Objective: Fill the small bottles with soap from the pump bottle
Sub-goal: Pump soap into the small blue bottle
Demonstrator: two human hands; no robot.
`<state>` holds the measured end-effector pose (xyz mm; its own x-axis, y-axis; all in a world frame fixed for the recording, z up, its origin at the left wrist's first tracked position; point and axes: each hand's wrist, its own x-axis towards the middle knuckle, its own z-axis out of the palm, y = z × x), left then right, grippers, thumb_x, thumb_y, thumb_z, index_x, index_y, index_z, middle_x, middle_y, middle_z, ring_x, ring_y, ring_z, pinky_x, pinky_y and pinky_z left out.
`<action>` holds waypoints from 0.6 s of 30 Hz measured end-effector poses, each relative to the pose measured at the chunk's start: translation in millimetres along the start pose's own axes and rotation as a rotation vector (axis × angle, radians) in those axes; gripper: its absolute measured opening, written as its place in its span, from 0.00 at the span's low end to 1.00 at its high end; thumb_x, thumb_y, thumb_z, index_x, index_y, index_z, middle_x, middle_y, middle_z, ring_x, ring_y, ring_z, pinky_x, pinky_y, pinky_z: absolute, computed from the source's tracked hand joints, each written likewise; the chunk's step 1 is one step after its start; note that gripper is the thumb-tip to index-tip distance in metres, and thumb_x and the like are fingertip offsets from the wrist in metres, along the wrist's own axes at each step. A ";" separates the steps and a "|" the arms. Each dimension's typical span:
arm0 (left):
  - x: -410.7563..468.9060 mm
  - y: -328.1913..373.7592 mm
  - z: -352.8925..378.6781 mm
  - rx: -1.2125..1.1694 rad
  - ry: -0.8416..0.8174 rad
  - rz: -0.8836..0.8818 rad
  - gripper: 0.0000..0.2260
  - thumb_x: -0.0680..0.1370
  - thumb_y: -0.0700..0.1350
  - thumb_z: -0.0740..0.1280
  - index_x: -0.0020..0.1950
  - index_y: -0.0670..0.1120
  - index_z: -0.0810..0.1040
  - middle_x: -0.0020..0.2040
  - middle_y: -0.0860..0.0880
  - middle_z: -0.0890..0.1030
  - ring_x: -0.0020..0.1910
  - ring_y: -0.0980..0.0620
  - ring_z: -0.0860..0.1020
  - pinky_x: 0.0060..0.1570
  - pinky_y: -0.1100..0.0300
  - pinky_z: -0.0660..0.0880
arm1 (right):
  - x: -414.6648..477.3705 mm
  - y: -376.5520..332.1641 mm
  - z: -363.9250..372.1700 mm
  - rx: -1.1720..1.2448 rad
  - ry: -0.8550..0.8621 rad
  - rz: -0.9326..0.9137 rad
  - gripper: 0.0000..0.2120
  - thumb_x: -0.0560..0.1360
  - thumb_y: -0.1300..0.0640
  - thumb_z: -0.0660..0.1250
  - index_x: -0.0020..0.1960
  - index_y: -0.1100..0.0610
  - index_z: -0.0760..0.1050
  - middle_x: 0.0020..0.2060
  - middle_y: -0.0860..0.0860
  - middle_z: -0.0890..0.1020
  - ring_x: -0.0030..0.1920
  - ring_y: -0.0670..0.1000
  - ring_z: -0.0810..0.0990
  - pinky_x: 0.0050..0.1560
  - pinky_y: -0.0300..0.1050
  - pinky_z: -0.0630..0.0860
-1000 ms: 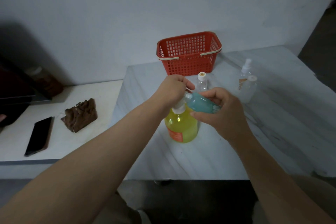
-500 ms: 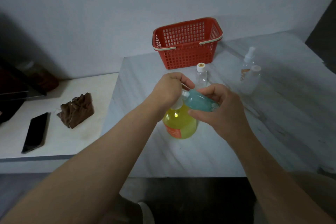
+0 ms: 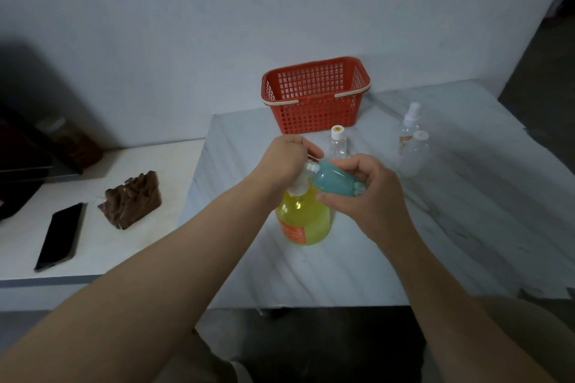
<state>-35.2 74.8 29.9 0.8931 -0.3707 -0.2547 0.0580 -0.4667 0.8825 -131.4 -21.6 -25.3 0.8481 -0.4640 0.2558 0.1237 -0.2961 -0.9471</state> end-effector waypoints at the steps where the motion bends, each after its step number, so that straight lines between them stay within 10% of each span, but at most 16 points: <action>1: -0.9 2.2 -0.9 -0.012 -0.011 -0.001 0.15 0.76 0.32 0.54 0.38 0.44 0.76 0.37 0.47 0.78 0.33 0.52 0.73 0.24 0.68 0.68 | 0.0 1.1 0.2 -0.002 0.010 0.000 0.22 0.58 0.62 0.81 0.41 0.43 0.75 0.41 0.47 0.82 0.40 0.44 0.81 0.39 0.34 0.76; 18: 10.2 -10.5 7.0 -0.015 -0.015 0.057 0.18 0.73 0.30 0.51 0.35 0.45 0.78 0.35 0.46 0.78 0.34 0.48 0.74 0.34 0.60 0.69 | 3.5 9.5 0.3 0.033 -0.012 0.046 0.21 0.57 0.64 0.81 0.41 0.45 0.76 0.39 0.44 0.83 0.39 0.42 0.81 0.40 0.35 0.77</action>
<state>-29.8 70.3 15.3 0.8884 -0.4084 -0.2097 0.0139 -0.4326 0.9015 -127.0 -25.8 -33.5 0.8592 -0.4665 0.2100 0.1013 -0.2473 -0.9636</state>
